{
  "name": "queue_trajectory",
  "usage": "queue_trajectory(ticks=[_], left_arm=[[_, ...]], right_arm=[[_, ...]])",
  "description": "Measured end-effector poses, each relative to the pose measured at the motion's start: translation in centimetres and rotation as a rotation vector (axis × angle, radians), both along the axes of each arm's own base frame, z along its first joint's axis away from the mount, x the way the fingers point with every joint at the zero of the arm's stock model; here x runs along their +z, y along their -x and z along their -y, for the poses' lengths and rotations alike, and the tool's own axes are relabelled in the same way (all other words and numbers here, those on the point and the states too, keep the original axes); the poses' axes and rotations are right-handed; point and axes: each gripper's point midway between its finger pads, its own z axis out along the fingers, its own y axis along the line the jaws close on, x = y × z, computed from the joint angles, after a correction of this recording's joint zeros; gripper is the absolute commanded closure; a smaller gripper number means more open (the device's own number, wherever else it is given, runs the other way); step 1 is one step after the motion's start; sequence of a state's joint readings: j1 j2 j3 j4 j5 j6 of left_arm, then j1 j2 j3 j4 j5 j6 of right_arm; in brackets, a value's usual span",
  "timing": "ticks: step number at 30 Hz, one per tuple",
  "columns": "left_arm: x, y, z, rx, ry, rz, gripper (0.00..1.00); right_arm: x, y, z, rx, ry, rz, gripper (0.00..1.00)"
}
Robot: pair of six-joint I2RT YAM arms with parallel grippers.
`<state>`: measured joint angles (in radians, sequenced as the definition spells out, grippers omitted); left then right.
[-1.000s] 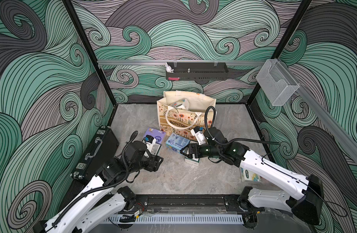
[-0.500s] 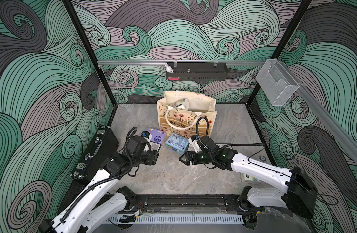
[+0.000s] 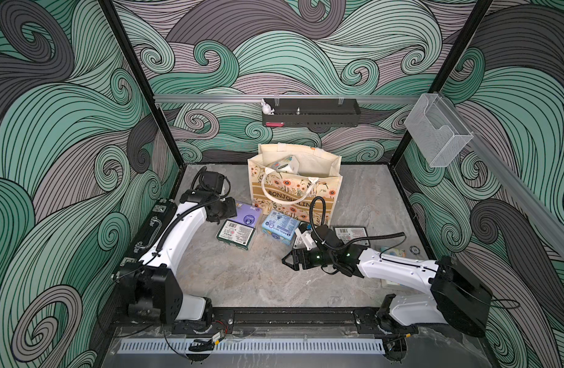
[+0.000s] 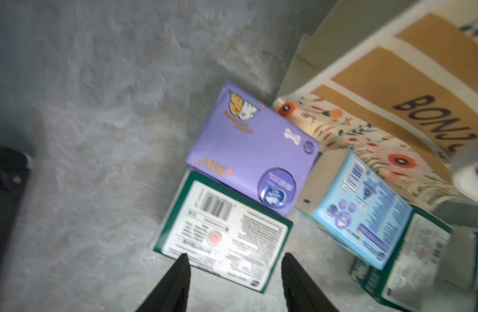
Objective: Put tissues into the canvas bag
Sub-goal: Move the pack of facial tissues to the center of the board.
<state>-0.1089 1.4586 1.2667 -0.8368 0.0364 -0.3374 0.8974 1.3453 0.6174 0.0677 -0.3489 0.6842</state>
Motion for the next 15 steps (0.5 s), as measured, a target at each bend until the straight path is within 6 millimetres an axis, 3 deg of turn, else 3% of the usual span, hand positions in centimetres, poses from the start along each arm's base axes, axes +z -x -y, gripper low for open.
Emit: queue_trajectory(ticks=[3, 6, 12, 15], left_arm=[[-1.4, -1.7, -1.8, 0.037, -0.019, -0.051, 0.49], [-3.6, -1.3, -2.5, 0.053, -0.019, -0.117, 0.46], [-8.3, 1.6, -1.0, 0.043, 0.067, -0.238, 0.41], [-9.8, 2.0, -0.2, 0.035, 0.095, -0.287, 0.41]], right_arm=[[0.9, 0.2, -0.3, 0.022, -0.032, 0.016, 0.07], [1.5, 0.2, -0.7, 0.051, -0.054, 0.028, 0.07], [2.4, -0.2, -0.9, 0.068, -0.080, 0.044, 0.07], [2.5, -0.3, -0.9, 0.065, -0.084, 0.047, 0.07]])
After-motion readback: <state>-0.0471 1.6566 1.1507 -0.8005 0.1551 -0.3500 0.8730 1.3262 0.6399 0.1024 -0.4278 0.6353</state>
